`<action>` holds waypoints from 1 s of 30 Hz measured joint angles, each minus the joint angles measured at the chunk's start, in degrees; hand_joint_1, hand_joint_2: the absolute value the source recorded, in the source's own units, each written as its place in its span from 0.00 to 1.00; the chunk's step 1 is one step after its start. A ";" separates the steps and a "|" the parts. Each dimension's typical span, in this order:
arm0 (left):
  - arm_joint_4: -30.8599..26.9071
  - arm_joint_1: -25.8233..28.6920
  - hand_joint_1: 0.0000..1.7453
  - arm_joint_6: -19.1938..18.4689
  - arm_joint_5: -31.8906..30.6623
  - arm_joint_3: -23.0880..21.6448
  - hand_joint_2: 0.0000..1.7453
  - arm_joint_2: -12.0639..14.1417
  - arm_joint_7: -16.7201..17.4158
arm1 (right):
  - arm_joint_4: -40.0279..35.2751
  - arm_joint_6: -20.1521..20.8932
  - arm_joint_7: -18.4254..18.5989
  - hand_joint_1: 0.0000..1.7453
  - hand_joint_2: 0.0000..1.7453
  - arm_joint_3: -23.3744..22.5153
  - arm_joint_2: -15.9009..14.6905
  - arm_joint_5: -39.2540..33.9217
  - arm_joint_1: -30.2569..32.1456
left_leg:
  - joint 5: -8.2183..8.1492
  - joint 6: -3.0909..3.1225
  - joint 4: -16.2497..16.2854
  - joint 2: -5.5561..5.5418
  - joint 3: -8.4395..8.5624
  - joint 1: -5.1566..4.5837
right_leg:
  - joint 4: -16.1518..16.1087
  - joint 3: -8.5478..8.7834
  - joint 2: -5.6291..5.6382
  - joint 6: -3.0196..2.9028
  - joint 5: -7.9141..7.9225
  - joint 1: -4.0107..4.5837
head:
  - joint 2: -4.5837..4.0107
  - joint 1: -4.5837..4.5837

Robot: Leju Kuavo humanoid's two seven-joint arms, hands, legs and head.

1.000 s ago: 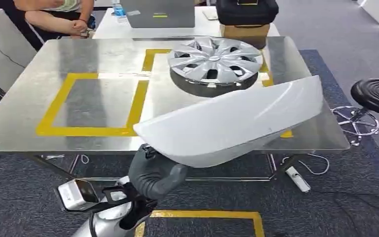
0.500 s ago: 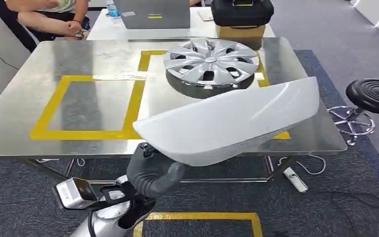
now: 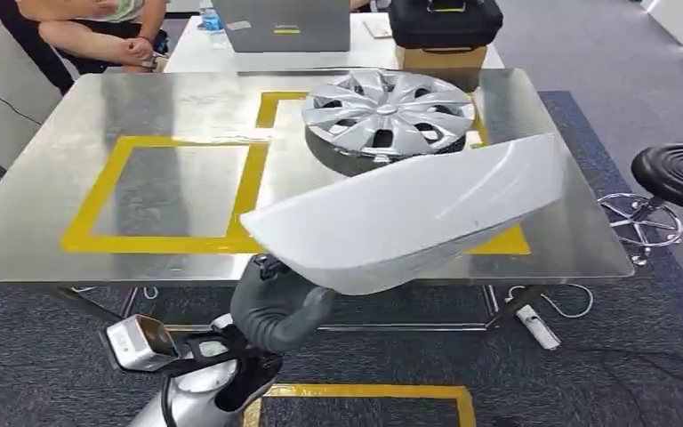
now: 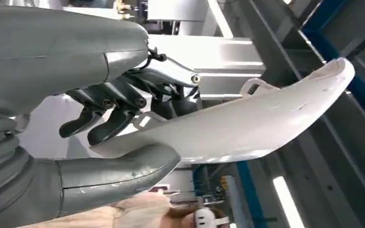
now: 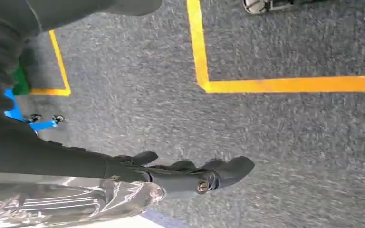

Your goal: Take the parts from the cabinet and place them on the table.

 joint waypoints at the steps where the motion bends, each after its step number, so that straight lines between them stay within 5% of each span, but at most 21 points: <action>1: 0.18 -0.11 0.93 0.35 -0.17 -0.02 1.00 -0.02 0.39 | 0.00 0.00 0.00 0.00 1.00 -0.02 -0.02 0.09 0.11 | 0.01 -0.24 -0.09 0.00 0.01 0.05 | -0.09 -0.05 0.01 -0.39 0.10 0.05 | 0.00 0.00; 3: 0.78 -1.02 0.93 0.46 -0.15 -0.04 1.00 -0.15 1.24 | 0.00 0.09 -0.04 0.00 1.00 0.02 0.00 0.31 -0.04 | -1.62 -1.01 1.47 0.13 -0.73 0.10 | -0.34 0.02 -0.05 -1.11 0.33 -0.36 | 0.00 -0.18; 6: 2.92 -3.16 0.93 0.37 0.57 -0.28 1.00 -0.52 2.64 | 0.00 0.22 -0.33 0.00 1.00 0.04 0.00 0.66 -0.09 | -7.92 -1.63 14.67 0.22 -7.00 0.41 | -0.34 -0.06 -0.29 -1.43 0.29 -0.39 | 0.00 -0.39; 8: 4.04 -3.78 0.93 0.04 1.00 -0.70 1.00 -0.72 2.75 | 0.00 0.24 -0.35 0.00 1.00 0.04 -0.02 0.68 -0.08 | -7.63 -1.65 17.83 0.24 -8.74 0.54 | -0.34 -0.04 -0.26 -1.43 0.29 -0.41 | 0.00 -0.37; 10: 4.48 -4.04 0.93 -0.61 2.12 -1.11 1.00 -0.79 2.71 | 0.00 0.24 -0.33 0.00 1.00 0.04 0.00 0.74 -0.10 | -3.15 -1.49 11.74 0.25 -6.00 0.59 | -0.33 0.05 -0.10 -1.38 0.28 -0.51 | 0.00 -0.37; 16: 4.50 -4.08 0.93 -0.84 2.45 -1.20 1.00 -0.81 2.69 | 0.00 0.24 -0.33 0.00 1.00 0.04 0.00 0.77 -0.11 | -2.18 -1.45 9.93 0.26 -5.12 0.59 | -0.33 0.08 -0.05 -1.33 0.26 -0.55 | 0.00 -0.37; 17: 4.50 -4.17 0.93 -1.77 3.75 -1.51 1.00 -0.81 2.49 | 0.00 0.26 -0.26 0.00 1.00 0.07 0.00 0.88 -0.10 | 0.41 -1.40 4.33 0.38 -2.32 0.61 | -0.33 0.19 0.04 -1.05 0.20 -0.65 | 0.00 -0.39; 18: 4.50 -4.26 0.93 -2.67 5.03 -1.55 1.00 -0.79 2.14 | 0.00 0.28 -0.02 0.00 1.00 0.07 -0.02 1.05 -0.09 | 0.47 -1.43 1.46 0.47 -1.03 0.53 | -0.15 0.06 0.11 -0.58 0.11 -0.29 | 0.00 -0.48; 19: 4.48 -4.31 0.93 -3.65 6.10 -1.66 1.00 -0.85 1.53 | 0.00 0.44 0.35 0.00 1.00 0.09 0.00 1.18 -0.06 | 0.20 0.30 0.33 0.13 -0.92 0.40 | -0.68 0.02 -0.04 0.89 0.38 -0.44 | 0.00 -0.28; 21: 4.46 -4.39 0.93 -3.94 5.77 -1.81 1.00 -0.94 1.53 | 0.00 0.55 0.31 0.00 1.00 0.15 -0.02 1.20 -0.10 | 0.28 1.12 0.10 0.22 -0.63 0.69 | 3.55 -2.00 -0.22 1.36 -2.59 -0.46 | 0.00 0.35; 23: 4.46 -4.40 0.93 -4.13 5.44 -1.90 1.00 -0.92 1.53 | 0.00 0.66 0.26 0.00 1.00 0.20 -0.02 1.22 -0.07 | 0.23 1.33 0.11 0.23 -0.66 0.52 | 13.41 -6.62 -0.21 1.54 -6.86 -0.41 | 0.00 0.52; 25: 4.46 -4.40 0.93 -4.29 5.07 -1.92 1.00 -0.92 1.53 | 0.00 0.66 0.28 0.00 1.00 0.24 -0.02 1.29 0.07 | 0.20 1.39 0.12 0.21 -0.60 0.37 | 17.66 -8.94 -0.21 1.50 -7.46 -0.38 | 0.00 0.57; 26: 4.46 -4.40 0.93 -4.29 4.81 -1.95 1.00 -0.92 1.51 | 0.00 0.66 0.28 0.00 1.00 0.28 0.00 1.33 0.07 | 0.18 1.39 0.12 0.15 -0.52 0.34 | 15.81 -8.15 -0.21 1.38 -5.77 -0.33 | 0.00 0.55; 28: 4.46 -4.43 0.93 -4.29 4.39 -1.99 1.00 -0.92 1.44 | 0.00 0.63 0.26 0.00 1.00 0.44 -0.02 1.51 -0.01 | -0.01 1.23 0.13 0.02 -0.14 0.36 | 5.68 -3.22 -0.22 1.02 -0.46 -0.30 | 0.00 0.55; 29: 4.46 -4.43 0.93 -4.24 4.22 -2.03 1.00 -0.92 1.40 | 0.00 0.63 0.24 0.00 1.00 0.50 -0.02 1.51 -0.04 | -0.19 0.96 0.14 0.01 0.04 0.35 | 0.78 -0.82 -0.23 0.94 0.93 -0.34 | 0.00 0.61; 30: 4.46 -4.44 0.93 -4.22 4.18 -2.01 1.00 -0.92 1.38 | 0.00 0.63 0.20 0.00 1.00 0.55 0.00 1.53 -0.15 | -0.30 0.66 0.40 -0.02 -0.22 -0.13 | -0.27 0.03 -0.17 0.81 0.17 -0.17 | 0.00 0.57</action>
